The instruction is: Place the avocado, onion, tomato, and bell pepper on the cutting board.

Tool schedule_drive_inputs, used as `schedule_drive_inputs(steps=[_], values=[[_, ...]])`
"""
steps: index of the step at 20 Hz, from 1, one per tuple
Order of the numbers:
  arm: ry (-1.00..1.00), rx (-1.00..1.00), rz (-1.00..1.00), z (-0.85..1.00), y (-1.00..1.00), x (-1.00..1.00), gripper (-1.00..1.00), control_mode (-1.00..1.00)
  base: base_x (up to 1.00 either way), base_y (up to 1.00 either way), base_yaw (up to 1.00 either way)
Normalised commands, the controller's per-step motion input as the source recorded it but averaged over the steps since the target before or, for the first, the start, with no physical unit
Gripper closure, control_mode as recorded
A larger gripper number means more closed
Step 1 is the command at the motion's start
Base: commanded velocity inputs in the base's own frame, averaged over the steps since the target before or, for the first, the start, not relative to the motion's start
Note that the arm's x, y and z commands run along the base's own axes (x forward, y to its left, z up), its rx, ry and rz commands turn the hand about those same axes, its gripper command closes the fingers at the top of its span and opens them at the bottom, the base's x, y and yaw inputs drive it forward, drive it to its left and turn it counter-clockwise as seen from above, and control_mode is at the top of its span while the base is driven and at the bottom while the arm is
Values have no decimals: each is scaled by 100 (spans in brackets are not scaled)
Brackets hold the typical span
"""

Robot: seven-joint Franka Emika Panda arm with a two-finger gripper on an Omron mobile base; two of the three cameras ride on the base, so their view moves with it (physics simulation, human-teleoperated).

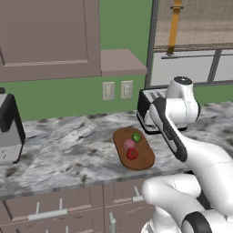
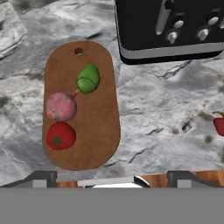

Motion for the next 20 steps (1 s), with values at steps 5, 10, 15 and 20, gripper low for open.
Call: schedule_drive_inputs(steps=[5, 10, 15, 20], values=[[-5, 0, 0, 15, -23, -46, -100, -100, 0, 0, 0], [0, 0, 0, 11, -31, -23, -100, -100, 0, 0, 0], [0, 0, 0, 9, -41, -15, -100, -100, 0, 0, 0], [0, 0, 0, 6, -44, -1, -100, -100, 0, 0, 0]])
